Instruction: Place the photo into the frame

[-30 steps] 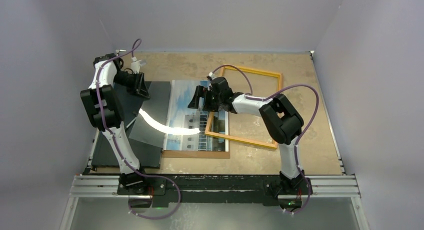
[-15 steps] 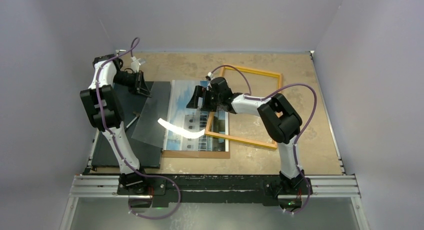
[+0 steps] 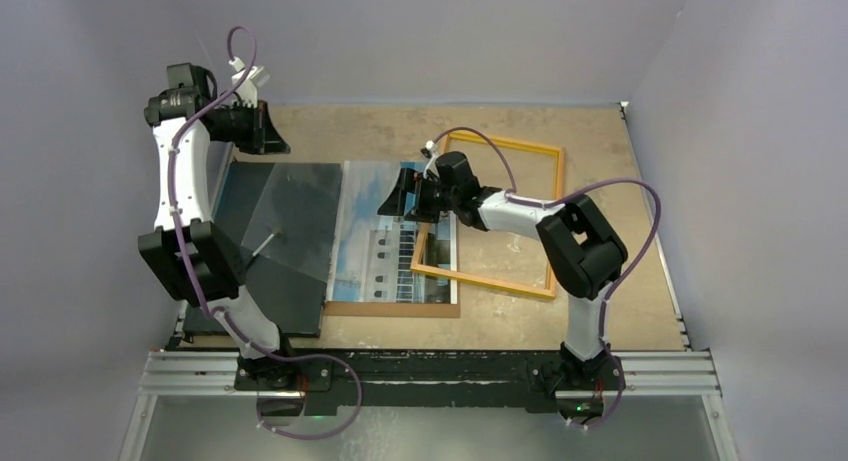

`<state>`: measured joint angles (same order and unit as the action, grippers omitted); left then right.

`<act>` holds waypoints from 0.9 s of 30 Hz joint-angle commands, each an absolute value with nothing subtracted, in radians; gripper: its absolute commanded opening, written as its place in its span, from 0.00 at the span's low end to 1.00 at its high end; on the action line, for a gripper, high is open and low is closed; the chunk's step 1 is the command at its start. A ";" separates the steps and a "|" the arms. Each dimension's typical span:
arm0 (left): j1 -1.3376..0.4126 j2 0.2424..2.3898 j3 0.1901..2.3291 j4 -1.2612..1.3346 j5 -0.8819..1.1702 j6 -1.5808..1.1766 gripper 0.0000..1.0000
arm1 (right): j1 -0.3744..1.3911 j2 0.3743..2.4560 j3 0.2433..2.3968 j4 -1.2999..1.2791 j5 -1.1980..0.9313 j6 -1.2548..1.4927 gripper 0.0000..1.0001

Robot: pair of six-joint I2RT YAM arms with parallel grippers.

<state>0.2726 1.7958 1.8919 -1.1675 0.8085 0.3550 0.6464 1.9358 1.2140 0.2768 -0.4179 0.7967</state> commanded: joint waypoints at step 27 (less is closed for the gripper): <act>0.308 1.662 1.941 -1.102 0.858 0.103 0.00 | 0.691 2.089 1.186 0.767 -0.523 1.044 0.99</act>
